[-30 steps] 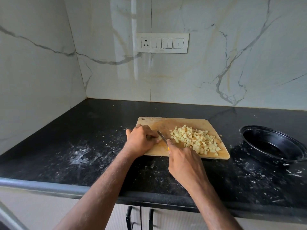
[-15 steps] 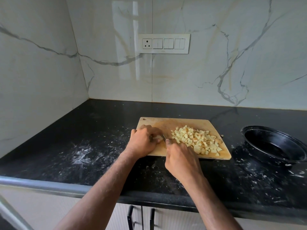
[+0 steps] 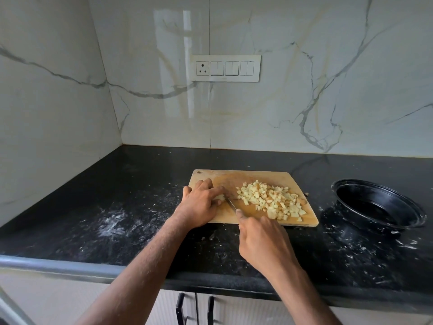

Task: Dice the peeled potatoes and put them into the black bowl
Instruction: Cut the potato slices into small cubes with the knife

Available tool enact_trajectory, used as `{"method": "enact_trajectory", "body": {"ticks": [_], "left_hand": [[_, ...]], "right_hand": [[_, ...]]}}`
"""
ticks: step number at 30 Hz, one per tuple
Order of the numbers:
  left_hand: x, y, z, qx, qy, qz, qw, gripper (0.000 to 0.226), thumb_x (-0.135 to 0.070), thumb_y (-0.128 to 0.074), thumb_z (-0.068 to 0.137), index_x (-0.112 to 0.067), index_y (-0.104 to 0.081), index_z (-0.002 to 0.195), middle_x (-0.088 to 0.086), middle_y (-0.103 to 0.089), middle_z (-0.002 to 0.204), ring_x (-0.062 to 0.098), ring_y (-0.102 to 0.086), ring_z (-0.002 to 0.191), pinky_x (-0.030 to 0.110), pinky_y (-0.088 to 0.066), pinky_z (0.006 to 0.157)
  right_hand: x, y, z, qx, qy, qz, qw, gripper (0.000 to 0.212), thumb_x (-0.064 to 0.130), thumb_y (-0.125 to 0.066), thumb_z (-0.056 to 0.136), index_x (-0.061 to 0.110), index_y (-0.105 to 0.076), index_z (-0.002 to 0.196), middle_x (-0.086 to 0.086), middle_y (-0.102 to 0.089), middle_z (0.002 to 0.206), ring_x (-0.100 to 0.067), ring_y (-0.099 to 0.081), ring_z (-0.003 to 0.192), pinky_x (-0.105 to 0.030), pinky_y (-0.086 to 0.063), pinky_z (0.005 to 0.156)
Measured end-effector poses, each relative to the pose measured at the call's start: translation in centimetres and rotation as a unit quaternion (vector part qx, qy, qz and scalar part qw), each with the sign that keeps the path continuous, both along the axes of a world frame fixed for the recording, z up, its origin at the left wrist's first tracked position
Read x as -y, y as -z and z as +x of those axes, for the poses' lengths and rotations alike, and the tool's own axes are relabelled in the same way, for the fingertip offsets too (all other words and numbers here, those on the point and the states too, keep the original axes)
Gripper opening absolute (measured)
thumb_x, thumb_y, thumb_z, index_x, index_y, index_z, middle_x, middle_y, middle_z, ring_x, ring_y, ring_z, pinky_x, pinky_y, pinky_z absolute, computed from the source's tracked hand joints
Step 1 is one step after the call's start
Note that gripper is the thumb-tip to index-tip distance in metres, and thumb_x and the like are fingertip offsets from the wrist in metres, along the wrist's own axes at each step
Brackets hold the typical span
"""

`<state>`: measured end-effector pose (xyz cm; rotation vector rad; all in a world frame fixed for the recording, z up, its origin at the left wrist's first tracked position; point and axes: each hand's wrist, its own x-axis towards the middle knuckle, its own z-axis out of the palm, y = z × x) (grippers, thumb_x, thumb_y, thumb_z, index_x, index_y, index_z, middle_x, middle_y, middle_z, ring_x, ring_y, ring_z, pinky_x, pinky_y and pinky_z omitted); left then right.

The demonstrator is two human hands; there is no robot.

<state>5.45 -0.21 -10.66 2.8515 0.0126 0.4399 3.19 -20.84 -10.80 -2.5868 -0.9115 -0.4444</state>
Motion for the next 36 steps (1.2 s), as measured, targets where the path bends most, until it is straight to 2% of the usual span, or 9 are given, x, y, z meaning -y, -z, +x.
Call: {"method": "enact_trajectory", "body": {"ticks": [2, 5, 6, 11, 14, 17, 21, 29, 36], "left_hand": [[0.0, 0.0, 0.0, 0.0, -0.001, 0.0, 1.0, 0.035, -0.034, -0.05, 0.1, -0.042, -0.052, 0.134, -0.01, -0.038, 0.104, 0.013, -0.039, 0.113, 0.046, -0.029, 0.1], [0.0, 0.1, 0.0, 0.006, -0.003, -0.015, 1.0, 0.037, -0.034, -0.051, 0.098, -0.045, -0.049, 0.133, -0.012, -0.042, 0.105, 0.013, -0.04, 0.113, 0.047, -0.029, 0.1], [0.0, 0.1, -0.1, 0.01, -0.002, -0.032, 0.999, 0.04, -0.033, -0.052, 0.096, -0.046, -0.047, 0.133, -0.014, -0.044, 0.108, 0.012, -0.041, 0.114, 0.047, -0.028, 0.1], [-0.1, 0.2, 0.0, 0.042, -0.039, -0.139, 0.989, 0.05, -0.04, -0.069, 0.087, -0.041, -0.044, 0.13, -0.014, -0.058, 0.103, 0.007, -0.051, 0.105, 0.045, -0.029, 0.105], [-0.3, 0.3, 0.0, 0.066, -0.059, -0.145, 0.985, 0.051, -0.042, -0.074, 0.08, -0.038, -0.051, 0.125, -0.016, -0.063, 0.095, 0.007, -0.052, 0.099, 0.044, -0.034, 0.103], [-0.5, 0.3, 0.1, 0.087, -0.059, -0.158, 0.982, 0.049, -0.041, -0.077, 0.075, -0.033, -0.058, 0.12, -0.017, -0.066, 0.09, 0.011, -0.059, 0.094, 0.044, -0.044, 0.099], [-0.7, 0.5, 0.5, 0.095, -0.063, -0.155, 0.981, 0.047, -0.038, -0.081, 0.075, -0.03, -0.064, 0.119, -0.019, -0.068, 0.087, 0.012, -0.063, 0.092, 0.043, -0.049, 0.096], [-0.3, 0.3, 0.2, 0.076, -0.061, -0.117, 0.988, 0.043, -0.034, -0.072, 0.086, -0.04, -0.057, 0.125, -0.021, -0.062, 0.096, 0.007, -0.051, 0.107, 0.036, -0.028, 0.089], [-0.7, 0.1, 0.4, 0.065, -0.024, -0.132, 0.989, 0.051, -0.029, -0.076, 0.083, -0.037, -0.056, 0.129, -0.018, -0.064, 0.093, 0.01, -0.054, 0.093, 0.042, -0.044, 0.096]], "right_hand": [[0.9, -0.2, -0.4, -0.009, 0.011, 0.006, 1.0, 0.036, 0.026, -0.047, 0.103, 0.025, -0.059, 0.136, 0.008, -0.065, 0.066, -0.01, -0.051, 0.047, -0.013, -0.039, 0.044], [1.9, -0.4, -0.7, -0.013, 0.039, 0.012, 0.999, 0.027, 0.029, -0.048, 0.101, 0.023, -0.073, 0.091, 0.011, -0.075, 0.081, -0.009, -0.045, 0.039, -0.015, -0.03, 0.037], [2.0, -0.5, -0.6, -0.013, 0.048, 0.026, 0.998, 0.025, 0.027, -0.051, 0.099, 0.021, -0.073, 0.089, 0.011, -0.076, 0.084, -0.009, -0.044, 0.037, -0.015, -0.03, 0.036], [-0.3, -0.9, 0.5, -0.005, 0.05, 0.102, 0.994, 0.026, 0.022, -0.058, 0.097, 0.021, -0.074, 0.117, 0.01, -0.075, 0.077, -0.005, -0.045, 0.034, -0.013, -0.033, 0.034], [-1.9, -0.8, 1.0, -0.004, 0.051, 0.106, 0.993, 0.026, 0.024, -0.056, 0.098, 0.021, -0.075, 0.114, 0.009, -0.074, 0.077, -0.003, -0.039, 0.035, -0.013, -0.029, 0.033], [-2.2, -0.2, 0.7, -0.006, 0.04, 0.097, 0.995, 0.03, 0.025, -0.053, 0.099, 0.024, -0.072, 0.122, 0.006, -0.063, 0.059, -0.004, -0.038, 0.037, -0.01, -0.025, 0.037], [-2.0, 0.1, 0.8, 0.004, 0.042, 0.093, 0.995, 0.035, 0.027, -0.052, 0.099, 0.026, -0.066, 0.131, 0.005, -0.065, 0.061, -0.007, -0.043, 0.04, -0.009, -0.027, 0.04], [-2.1, 0.0, 0.3, 0.004, 0.036, 0.053, 0.998, 0.036, 0.025, -0.05, 0.1, 0.024, -0.064, 0.133, 0.005, -0.065, 0.06, -0.009, -0.047, 0.04, -0.015, -0.036, 0.039], [-2.6, 0.2, 0.7, 0.003, 0.041, 0.03, 0.999, 0.033, 0.025, -0.046, 0.102, 0.02, -0.068, 0.125, 0.008, -0.06, 0.057, -0.007, -0.045, 0.039, -0.018, -0.043, 0.04]]}}
